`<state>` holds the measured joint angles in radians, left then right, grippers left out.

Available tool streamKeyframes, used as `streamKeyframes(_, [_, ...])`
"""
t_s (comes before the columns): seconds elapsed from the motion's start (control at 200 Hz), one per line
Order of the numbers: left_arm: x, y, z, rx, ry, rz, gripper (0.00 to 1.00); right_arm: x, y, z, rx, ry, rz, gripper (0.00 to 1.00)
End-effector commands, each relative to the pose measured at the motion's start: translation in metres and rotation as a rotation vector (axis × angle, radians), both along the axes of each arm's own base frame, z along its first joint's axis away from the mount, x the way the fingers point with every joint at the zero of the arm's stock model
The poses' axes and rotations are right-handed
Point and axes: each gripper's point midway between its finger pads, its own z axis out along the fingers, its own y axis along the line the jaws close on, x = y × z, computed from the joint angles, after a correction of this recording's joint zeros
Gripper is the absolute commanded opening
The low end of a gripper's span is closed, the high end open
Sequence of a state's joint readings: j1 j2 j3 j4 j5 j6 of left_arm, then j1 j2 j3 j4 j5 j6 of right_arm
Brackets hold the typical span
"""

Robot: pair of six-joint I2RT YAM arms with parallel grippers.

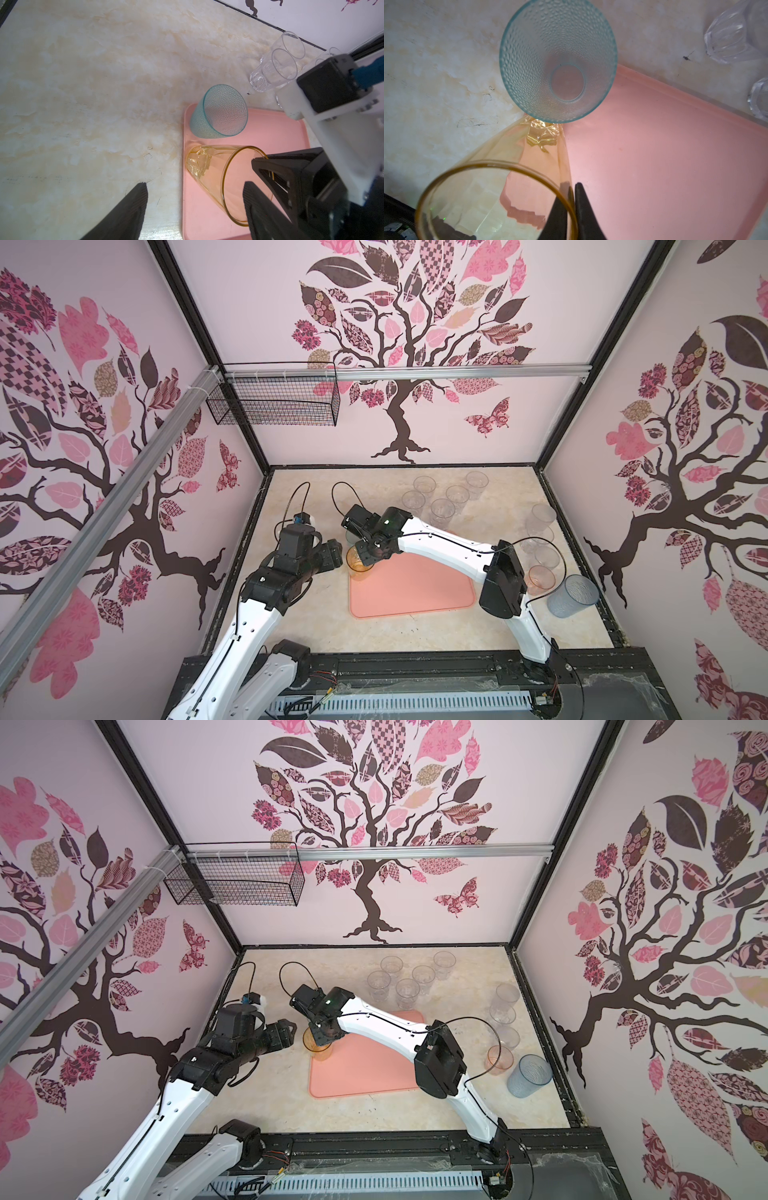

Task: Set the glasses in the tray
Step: 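Lower the amber-yellow glass onto the tray beside the teal cup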

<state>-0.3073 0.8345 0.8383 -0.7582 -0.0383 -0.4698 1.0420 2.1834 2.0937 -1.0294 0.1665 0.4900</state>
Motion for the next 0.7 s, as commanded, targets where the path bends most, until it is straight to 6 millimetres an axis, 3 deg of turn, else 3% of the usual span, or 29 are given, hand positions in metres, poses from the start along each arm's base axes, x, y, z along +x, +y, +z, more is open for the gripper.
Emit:
streamKeyframes(0.0, [-0.001, -0.001, -0.007, 0.001, 0.005, -0.014, 0.77, -0.001, 0.002, -0.005, -0.018, 0.019, 0.012, 0.19])
streamKeyframes(0.695, [-0.002, -0.001, -0.007, -0.001, 0.006, -0.018, 0.77, 0.009, 0.009, 0.016, 0.122, 0.071, -0.027, 0.32])
